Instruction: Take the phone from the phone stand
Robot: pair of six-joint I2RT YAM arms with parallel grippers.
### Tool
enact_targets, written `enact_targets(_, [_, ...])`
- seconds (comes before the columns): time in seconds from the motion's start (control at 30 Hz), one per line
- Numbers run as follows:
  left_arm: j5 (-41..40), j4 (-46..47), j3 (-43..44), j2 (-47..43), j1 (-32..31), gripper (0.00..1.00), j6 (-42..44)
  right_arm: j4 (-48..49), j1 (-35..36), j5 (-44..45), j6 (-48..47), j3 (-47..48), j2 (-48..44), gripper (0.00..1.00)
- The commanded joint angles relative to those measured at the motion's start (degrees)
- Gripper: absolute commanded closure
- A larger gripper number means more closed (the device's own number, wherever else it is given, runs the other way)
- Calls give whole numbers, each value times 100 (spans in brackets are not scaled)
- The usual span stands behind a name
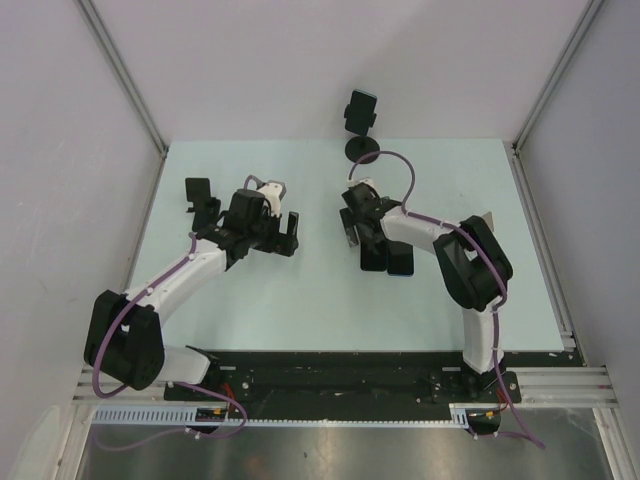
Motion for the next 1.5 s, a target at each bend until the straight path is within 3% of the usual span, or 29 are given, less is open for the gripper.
enact_targets(0.0, [106, 132, 115, -76, -25, 0, -9, 669, -276, -833, -465, 205, -165, 12])
enact_targets(0.27, [133, 141, 115, -94, -25, 0, -9, 459, -513, -1283, -596, 1241, 644, 12])
enact_targets(0.53, [133, 141, 115, -103, -25, 0, -1, 336, -557, -1415, -527, 1472, 1101, 12])
enact_targets(1.03, [168, 132, 159, -41, -16, 0, -1, 116, -426, -1520, 9, 637, 591, 12])
enact_targets(1.47, [159, 132, 141, -68, -7, 0, -9, 2, -470, -1389, -543, 979, 3, 10])
